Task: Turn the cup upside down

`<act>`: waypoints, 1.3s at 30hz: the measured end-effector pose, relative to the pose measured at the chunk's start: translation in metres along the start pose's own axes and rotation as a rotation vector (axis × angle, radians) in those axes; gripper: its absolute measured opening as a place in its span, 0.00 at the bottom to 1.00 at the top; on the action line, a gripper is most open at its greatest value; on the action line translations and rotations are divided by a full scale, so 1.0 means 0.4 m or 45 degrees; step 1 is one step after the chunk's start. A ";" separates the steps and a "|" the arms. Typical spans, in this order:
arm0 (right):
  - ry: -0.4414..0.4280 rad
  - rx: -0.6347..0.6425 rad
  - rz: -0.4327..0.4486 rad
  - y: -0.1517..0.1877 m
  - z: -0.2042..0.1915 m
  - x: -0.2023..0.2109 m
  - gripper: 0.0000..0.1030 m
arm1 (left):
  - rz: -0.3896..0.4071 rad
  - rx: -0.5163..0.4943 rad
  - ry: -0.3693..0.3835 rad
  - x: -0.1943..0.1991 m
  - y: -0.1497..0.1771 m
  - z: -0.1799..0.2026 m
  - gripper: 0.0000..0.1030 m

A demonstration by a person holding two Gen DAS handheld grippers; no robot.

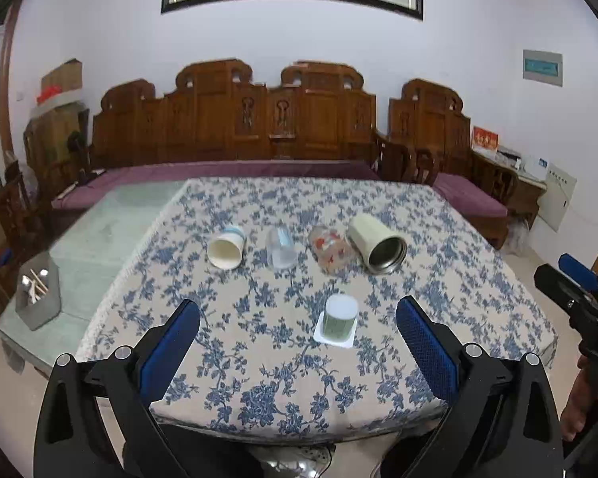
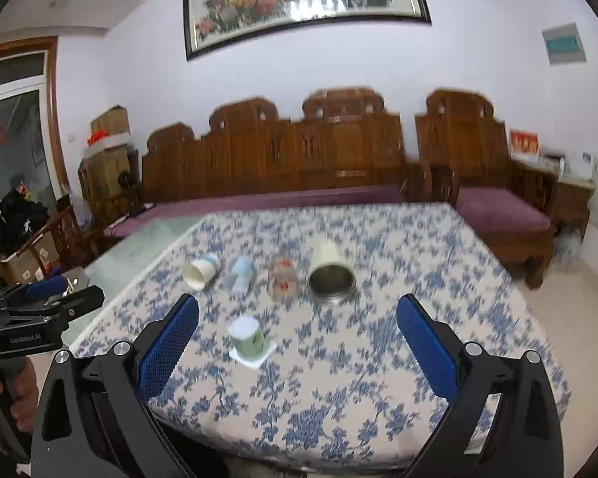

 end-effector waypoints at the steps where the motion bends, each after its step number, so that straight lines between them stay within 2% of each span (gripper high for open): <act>1: 0.004 0.004 0.018 -0.009 -0.002 0.013 0.97 | 0.014 -0.002 -0.006 0.012 -0.005 0.001 0.92; 5: 0.009 0.007 0.055 -0.029 -0.003 0.041 0.97 | 0.047 -0.003 -0.010 0.039 -0.018 0.003 0.92; 17: 0.024 0.004 0.074 -0.036 0.007 0.049 0.97 | 0.107 -0.015 -0.031 0.074 -0.037 0.006 0.92; 39: 0.028 0.006 0.074 -0.034 0.006 0.043 0.97 | 0.136 -0.018 -0.028 0.083 -0.045 0.015 0.92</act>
Point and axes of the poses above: each gripper's, at about its wrist camera, not at the fingertips, and x roughly against the way its jaws point, z to its right, y to its underside, the point moved 9 cm from there along -x, roughly the way its jaws point, and after that the axes turned 2 degrees about -x, right-handed, at the moved point
